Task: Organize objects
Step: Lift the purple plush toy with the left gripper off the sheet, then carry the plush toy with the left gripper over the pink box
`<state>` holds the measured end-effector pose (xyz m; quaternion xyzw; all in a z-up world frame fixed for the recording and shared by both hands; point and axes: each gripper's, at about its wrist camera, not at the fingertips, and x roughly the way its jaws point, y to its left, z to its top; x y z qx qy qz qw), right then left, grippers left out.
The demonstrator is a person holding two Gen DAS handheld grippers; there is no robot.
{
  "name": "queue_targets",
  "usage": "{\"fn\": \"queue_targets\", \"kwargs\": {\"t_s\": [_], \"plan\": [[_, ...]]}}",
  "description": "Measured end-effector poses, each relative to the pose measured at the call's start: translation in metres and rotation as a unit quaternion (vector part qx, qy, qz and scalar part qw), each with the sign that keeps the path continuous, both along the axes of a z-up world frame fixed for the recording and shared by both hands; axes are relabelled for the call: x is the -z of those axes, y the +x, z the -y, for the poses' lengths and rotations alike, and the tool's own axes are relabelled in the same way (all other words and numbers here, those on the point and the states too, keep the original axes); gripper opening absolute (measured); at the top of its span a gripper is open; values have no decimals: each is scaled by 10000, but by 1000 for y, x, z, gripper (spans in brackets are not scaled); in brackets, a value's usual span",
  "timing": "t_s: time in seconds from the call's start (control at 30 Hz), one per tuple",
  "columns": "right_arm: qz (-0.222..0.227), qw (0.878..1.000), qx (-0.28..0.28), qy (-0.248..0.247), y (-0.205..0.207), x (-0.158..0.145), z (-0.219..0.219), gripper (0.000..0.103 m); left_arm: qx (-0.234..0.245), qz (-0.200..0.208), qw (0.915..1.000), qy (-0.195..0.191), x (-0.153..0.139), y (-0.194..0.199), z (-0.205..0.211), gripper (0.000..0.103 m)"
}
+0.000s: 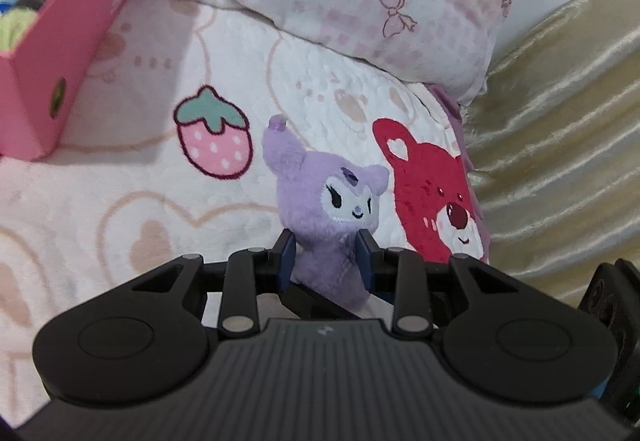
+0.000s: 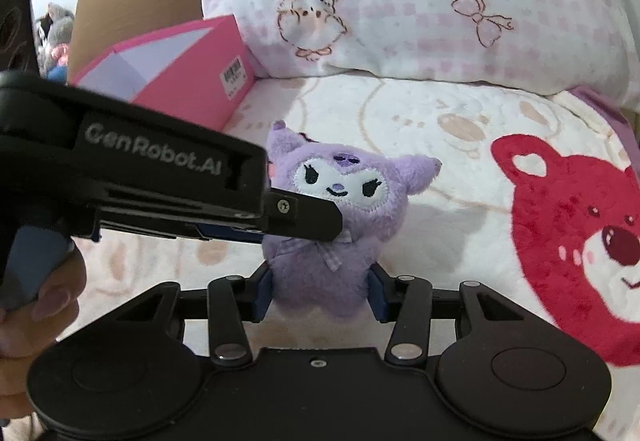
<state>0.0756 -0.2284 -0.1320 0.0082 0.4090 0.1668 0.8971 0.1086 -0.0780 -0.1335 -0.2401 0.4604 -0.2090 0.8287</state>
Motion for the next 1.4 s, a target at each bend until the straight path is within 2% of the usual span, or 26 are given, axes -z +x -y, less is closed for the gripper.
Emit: {"fn": "queue_targets", "kwargs": {"t_s": [0.2,0.33,0.67,0.9,1.07,1.23,1.4], "plan": [[47,9997,43,237,-15,-5,-11,52,62,-171,9997,169,-11,-8,-14,31],[131,9997,-22,223,-25,-6,-23,52,75,-213,9993,292,-16,-15,-23,31],[345,9986,-30,391,-52,-16,-35,52,124,-449,9984,316,-32,-31,-43,31],[454,9962,80,740,-75,-28,-38,52,204,-319,9986,370,-52,-52,-50,31],[571,9962,310,588,-95,-33,-50,52,320,-147,9977,581,-57,-69,-45,31],[546,9952,418,698,-101,-37,-52,52,407,-19,9970,654,-61,-78,-48,31],[669,9958,312,543,-99,-45,-70,52,316,225,9957,843,-74,-83,-61,31]]}}
